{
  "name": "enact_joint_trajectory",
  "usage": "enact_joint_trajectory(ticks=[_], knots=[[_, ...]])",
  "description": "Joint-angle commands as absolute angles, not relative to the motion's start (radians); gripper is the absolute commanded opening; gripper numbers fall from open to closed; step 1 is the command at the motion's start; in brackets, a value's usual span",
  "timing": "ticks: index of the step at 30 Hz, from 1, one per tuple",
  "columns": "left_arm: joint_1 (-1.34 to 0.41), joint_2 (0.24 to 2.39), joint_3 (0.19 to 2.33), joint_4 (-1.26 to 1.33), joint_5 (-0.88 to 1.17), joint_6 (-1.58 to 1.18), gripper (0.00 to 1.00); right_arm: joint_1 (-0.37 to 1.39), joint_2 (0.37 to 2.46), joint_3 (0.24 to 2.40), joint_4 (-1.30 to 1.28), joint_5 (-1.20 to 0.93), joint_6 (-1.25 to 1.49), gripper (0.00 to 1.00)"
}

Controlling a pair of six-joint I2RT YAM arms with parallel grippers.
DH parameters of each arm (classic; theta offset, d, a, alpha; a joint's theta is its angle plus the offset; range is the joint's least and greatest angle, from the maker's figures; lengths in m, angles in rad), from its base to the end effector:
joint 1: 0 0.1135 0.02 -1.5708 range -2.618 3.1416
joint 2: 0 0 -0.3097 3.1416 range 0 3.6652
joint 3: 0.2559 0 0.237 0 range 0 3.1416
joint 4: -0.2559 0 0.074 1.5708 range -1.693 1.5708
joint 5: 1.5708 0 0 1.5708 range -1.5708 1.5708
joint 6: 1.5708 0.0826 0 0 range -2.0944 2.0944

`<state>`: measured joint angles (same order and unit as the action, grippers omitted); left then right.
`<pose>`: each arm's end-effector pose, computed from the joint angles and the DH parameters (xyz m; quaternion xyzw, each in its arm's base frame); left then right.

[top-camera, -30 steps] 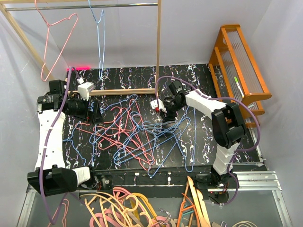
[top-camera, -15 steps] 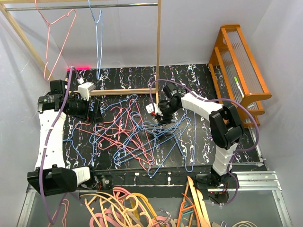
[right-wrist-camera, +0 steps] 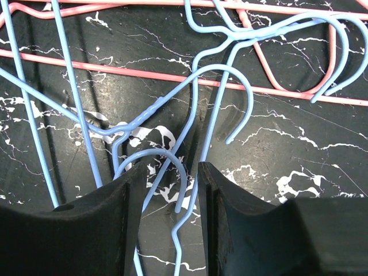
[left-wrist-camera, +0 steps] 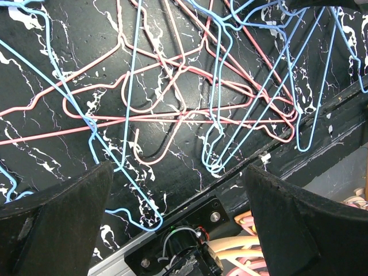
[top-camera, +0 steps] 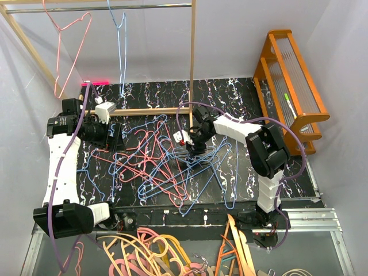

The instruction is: Organize the hangers

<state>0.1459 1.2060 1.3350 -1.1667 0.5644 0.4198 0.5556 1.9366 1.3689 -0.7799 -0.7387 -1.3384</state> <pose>0.2065 -0.0143 0.3680 0.1992 0.9078 -0.1874 0.3179 0.2988 0.2510 0.1983 -0.7757 0.5087 0.2920 0.2329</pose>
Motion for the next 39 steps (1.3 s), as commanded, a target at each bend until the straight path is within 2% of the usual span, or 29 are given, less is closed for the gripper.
enact_joint_trajectory(ticks=[1,13,15,18,20,34,37,39], knots=[[0.14,1.181,1.32,-1.179,0.569,0.43,0.97,0.558,1.945,1.397,-0.738,-0.736,-1.36,0.42],[0.138,1.189,1.313,-1.172,0.559,0.426,0.97,0.56,1.996,1.395,-0.71,-0.724,-1.383,0.39],[0.138,1.194,1.313,-1.164,0.559,0.419,0.97,0.56,2.005,1.399,-0.702,-0.723,-1.384,0.32],[0.138,1.204,1.317,-1.151,0.56,0.406,0.97,0.56,2.011,1.421,-0.703,-0.717,-1.377,0.15],[0.137,1.21,1.319,-1.145,0.559,0.4,0.97,0.556,2.001,1.443,-0.719,-0.704,-1.372,0.1],[0.091,1.297,1.382,-1.117,0.666,0.363,0.97,0.462,1.833,1.622,-1.002,-0.722,-1.391,0.08],[0.073,1.291,1.367,-1.119,0.799,0.344,0.97,0.45,1.843,1.732,-0.983,-0.777,-1.234,0.08],[0.044,1.252,1.334,-1.051,0.869,0.27,0.97,0.451,1.86,1.828,-0.877,-0.818,-1.016,0.08]])
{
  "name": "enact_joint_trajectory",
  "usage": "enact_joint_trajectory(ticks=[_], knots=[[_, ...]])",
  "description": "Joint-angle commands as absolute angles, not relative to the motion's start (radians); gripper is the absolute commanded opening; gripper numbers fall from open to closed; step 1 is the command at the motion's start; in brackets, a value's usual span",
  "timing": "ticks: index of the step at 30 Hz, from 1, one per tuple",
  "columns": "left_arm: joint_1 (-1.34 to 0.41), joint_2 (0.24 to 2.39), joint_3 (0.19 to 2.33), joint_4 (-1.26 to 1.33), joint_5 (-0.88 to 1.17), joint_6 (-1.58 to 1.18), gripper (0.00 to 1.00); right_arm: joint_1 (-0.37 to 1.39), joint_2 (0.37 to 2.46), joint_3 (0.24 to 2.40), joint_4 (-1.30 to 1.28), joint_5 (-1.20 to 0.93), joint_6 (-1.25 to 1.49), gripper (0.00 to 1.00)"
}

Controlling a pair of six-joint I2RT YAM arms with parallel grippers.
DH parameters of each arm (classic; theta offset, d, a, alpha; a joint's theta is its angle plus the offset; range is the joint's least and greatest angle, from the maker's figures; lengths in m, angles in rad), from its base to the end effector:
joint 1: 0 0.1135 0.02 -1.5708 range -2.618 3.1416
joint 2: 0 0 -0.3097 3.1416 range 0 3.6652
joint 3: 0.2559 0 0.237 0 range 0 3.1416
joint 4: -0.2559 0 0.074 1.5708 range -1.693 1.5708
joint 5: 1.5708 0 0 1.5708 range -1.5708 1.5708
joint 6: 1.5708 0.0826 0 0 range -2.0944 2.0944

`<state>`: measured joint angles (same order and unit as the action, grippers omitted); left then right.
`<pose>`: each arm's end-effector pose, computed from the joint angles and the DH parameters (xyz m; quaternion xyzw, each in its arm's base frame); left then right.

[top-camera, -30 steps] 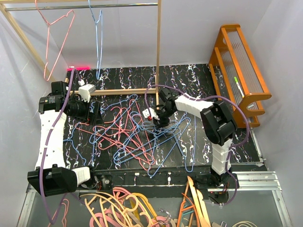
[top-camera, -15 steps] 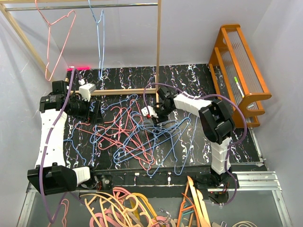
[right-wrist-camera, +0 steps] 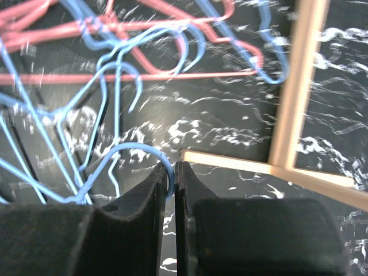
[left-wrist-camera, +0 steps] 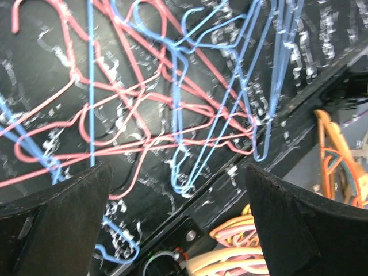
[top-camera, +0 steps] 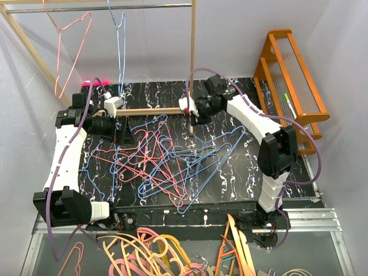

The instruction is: Organize the hangers

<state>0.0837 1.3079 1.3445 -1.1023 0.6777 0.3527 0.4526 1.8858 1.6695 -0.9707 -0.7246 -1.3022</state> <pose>0.2369 -0.0321 0.3598 0.2048 0.8938 -0.2632 0.2998 0.3391 0.2257 0.2914 -0.7492 0.5347 0.2435 0.3059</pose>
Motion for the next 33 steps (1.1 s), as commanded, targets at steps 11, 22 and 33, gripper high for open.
enact_joint_trajectory(ticks=[11,22,33], knots=[[-0.076,1.271,1.333,-0.97,0.882,0.26,0.97,0.492,1.99,2.053,-0.354,-0.688,-0.288,0.08],[-0.06,1.123,1.219,-0.647,0.804,0.574,0.97,0.488,1.89,1.927,-0.417,-0.812,-0.478,0.08],[0.03,1.123,1.133,-0.59,0.963,0.848,0.97,0.486,1.811,1.921,-0.507,-0.888,-0.584,0.08]])
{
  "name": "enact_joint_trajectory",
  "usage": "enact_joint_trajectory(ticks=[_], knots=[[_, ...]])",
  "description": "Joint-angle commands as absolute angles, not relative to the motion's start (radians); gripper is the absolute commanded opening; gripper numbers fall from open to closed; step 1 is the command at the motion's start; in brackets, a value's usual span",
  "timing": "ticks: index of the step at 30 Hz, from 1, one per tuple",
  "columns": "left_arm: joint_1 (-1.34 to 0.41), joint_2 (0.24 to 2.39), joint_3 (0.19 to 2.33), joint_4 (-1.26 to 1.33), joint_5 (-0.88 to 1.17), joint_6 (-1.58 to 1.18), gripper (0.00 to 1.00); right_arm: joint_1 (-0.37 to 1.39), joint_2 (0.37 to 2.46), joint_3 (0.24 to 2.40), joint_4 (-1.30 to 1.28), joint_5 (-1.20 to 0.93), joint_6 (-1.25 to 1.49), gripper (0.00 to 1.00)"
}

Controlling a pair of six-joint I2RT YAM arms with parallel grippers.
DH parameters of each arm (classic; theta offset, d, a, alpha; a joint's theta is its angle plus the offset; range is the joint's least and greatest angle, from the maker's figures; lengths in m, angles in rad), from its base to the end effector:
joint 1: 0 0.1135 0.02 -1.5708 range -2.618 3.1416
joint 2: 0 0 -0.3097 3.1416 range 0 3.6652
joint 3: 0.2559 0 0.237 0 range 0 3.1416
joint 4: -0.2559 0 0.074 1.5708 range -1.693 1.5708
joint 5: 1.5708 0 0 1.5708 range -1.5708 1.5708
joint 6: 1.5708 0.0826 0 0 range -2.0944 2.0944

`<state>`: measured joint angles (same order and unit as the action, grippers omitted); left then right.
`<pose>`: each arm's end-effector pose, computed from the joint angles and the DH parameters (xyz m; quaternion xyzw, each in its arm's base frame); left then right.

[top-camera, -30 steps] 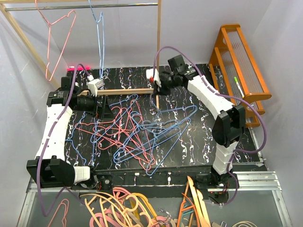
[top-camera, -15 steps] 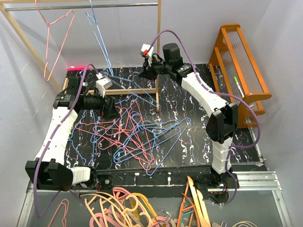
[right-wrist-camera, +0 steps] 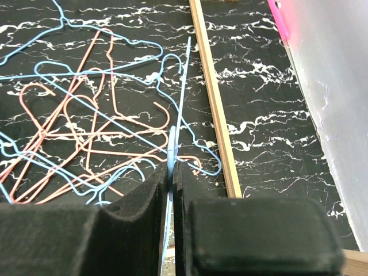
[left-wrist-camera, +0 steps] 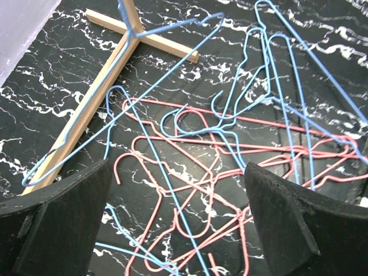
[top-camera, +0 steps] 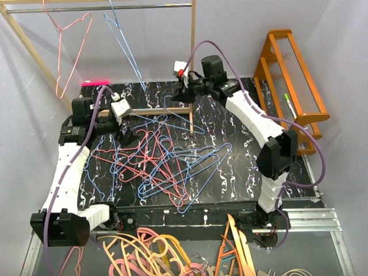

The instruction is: Organize the hangers

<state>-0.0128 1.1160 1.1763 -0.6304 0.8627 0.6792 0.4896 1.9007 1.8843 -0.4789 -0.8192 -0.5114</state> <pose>0.2159 -0.0655 0.3965 0.4590 0.6818 -0.2041 0.5318 0.3823 0.2721 0.4007 -0.5570 0.5933 0.3369 0.4735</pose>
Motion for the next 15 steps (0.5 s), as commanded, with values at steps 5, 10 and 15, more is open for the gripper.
enact_joint_trajectory(ticks=[5,10,15], knots=[[0.109,1.182,1.1,-0.507,1.025,0.937,0.97,0.486,1.789,1.945,-0.607,-0.905,-0.655,0.08],[0.135,1.249,1.125,-0.427,1.076,0.971,0.97,0.486,1.763,1.933,-0.672,-0.908,-0.712,0.08],[0.134,1.316,1.135,-0.482,1.134,1.101,0.97,0.486,1.752,1.938,-0.666,-0.924,-0.683,0.08]])
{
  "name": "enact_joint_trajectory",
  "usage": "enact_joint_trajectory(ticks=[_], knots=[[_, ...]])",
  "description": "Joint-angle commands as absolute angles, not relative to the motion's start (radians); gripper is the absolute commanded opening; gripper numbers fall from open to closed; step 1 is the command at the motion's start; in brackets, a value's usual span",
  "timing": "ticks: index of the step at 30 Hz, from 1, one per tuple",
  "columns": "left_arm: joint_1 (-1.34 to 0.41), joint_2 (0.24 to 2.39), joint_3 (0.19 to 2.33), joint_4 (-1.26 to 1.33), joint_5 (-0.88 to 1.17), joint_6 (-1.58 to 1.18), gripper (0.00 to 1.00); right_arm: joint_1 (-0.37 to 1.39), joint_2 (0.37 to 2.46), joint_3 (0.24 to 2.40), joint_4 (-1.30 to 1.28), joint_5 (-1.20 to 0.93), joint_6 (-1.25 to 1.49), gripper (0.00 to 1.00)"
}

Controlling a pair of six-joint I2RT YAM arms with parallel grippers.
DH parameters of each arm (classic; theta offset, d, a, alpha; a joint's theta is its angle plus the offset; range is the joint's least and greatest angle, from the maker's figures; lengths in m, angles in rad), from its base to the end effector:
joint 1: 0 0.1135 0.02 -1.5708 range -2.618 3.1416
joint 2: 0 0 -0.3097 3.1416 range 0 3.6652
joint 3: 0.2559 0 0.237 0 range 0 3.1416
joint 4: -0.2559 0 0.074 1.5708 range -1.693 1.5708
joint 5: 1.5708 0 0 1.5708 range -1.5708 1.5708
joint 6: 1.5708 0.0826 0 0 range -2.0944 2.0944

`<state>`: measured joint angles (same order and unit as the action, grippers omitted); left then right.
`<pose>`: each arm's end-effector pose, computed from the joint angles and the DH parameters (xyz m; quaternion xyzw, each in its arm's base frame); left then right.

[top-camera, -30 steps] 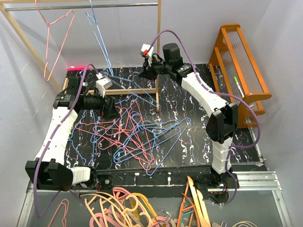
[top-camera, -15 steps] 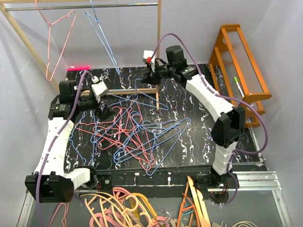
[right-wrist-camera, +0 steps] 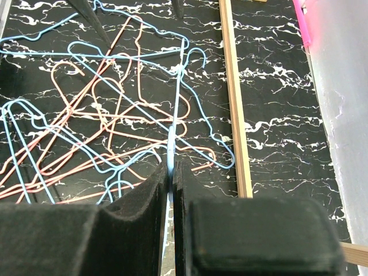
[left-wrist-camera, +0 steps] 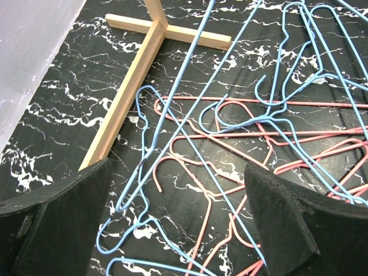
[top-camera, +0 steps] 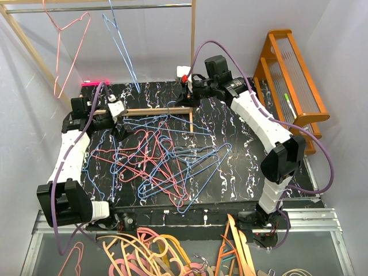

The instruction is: Organize the hangers

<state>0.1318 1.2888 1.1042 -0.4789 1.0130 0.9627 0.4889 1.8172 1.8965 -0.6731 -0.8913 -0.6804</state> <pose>0.2699 -0.0349 0.3553 0.5118 0.6333 -0.1730 0.5542 0.3439 0.2557 0.4214 -0.6084 0.5528 0.3384 0.4579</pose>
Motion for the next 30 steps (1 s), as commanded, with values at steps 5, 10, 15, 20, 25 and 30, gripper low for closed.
enact_joint_trajectory(ticks=[5,10,15,20,25,30], knots=[[0.116,1.392,1.145,-0.491,1.163,1.167,0.97,0.486,1.756,1.97,-0.681,-0.933,-0.656,0.08],[0.108,1.496,1.211,-0.632,1.153,1.323,0.97,0.487,1.756,1.999,-0.71,-0.943,-0.652,0.08],[0.109,1.558,1.242,-0.632,1.126,1.359,0.94,0.487,1.753,2.012,-0.775,-0.953,-0.68,0.08],[0.109,1.595,1.29,-0.671,1.114,1.379,0.88,0.489,1.722,1.992,-0.811,-0.945,-0.709,0.08],[0.116,1.615,1.318,-0.802,1.081,1.488,0.78,0.489,1.697,1.962,-0.814,-0.934,-0.731,0.08],[0.12,1.635,1.331,-0.918,1.058,1.566,0.61,0.489,1.689,1.954,-0.809,-0.932,-0.731,0.08]])
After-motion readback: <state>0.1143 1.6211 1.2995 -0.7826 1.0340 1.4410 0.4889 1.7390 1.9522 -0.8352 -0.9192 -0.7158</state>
